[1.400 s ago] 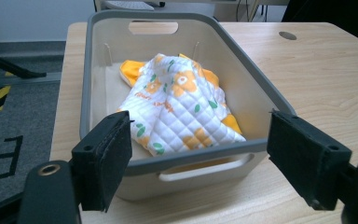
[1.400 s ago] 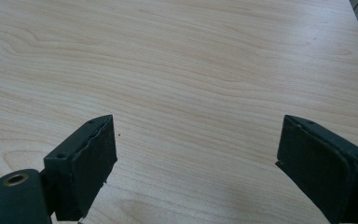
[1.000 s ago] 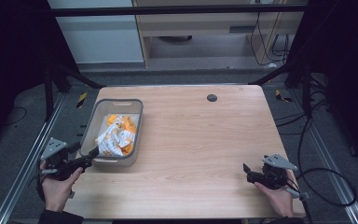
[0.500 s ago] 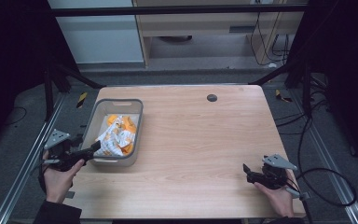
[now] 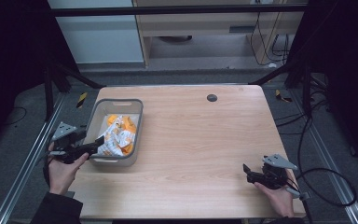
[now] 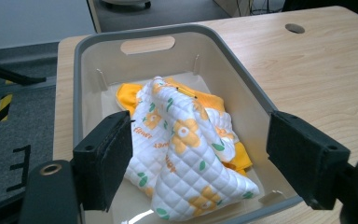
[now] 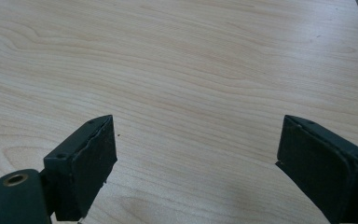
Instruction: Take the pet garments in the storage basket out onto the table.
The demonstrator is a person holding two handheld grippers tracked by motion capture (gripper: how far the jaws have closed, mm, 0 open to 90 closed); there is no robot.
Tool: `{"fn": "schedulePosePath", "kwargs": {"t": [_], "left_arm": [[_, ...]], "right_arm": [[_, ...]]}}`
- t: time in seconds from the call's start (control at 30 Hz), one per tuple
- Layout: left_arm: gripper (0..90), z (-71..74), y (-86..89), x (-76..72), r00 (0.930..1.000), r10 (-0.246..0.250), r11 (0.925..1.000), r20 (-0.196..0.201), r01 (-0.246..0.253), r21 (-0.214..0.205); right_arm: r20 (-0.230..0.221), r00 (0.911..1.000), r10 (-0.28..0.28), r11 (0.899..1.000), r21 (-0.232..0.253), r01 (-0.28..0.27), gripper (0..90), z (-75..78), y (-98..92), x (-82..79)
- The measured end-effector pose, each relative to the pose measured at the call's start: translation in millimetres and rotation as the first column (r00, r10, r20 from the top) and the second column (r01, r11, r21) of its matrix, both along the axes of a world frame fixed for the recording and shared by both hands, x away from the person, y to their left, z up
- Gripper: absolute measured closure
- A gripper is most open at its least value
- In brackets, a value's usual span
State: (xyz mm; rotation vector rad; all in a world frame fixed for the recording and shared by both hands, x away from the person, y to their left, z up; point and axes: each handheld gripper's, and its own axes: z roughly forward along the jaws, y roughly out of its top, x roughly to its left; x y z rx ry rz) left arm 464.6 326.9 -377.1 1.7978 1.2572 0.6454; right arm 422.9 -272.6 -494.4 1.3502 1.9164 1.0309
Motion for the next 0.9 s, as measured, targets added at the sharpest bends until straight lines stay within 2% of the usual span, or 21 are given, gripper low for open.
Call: {"fn": "schedulePosePath", "kwargs": {"t": [0.17,0.43,0.57,0.9], "left_arm": [[22.1,0.6,-6.2,9.0,0.9994,-0.018,0.9994,-0.031,0.019,0.03],[22.3,1.1,-9.7,19.0,0.9981,-0.015,0.999,-0.06,0.018,0.042],[22.6,0.9,-12.8,25.4,0.9959,-0.021,0.9977,-0.087,0.027,0.062],[22.5,-1.7,-19.7,39.2,0.9922,-0.021,0.9954,-0.123,0.032,0.09]], "right_arm": [[-0.002,1.0,-0.001,1.0,0.002,0.001,11.6,-0.3,-0.2,0.2],[-0.004,1.0,0.0,1.0,0.004,0.0,11.6,-0.4,-0.4,0.3],[-0.006,1.0,0.002,1.0,0.008,-0.002,11.6,-0.6,-0.7,0.5],[-0.016,0.9999,-0.003,1.0,0.019,0.003,11.5,-0.7,-0.9,0.5]]}}
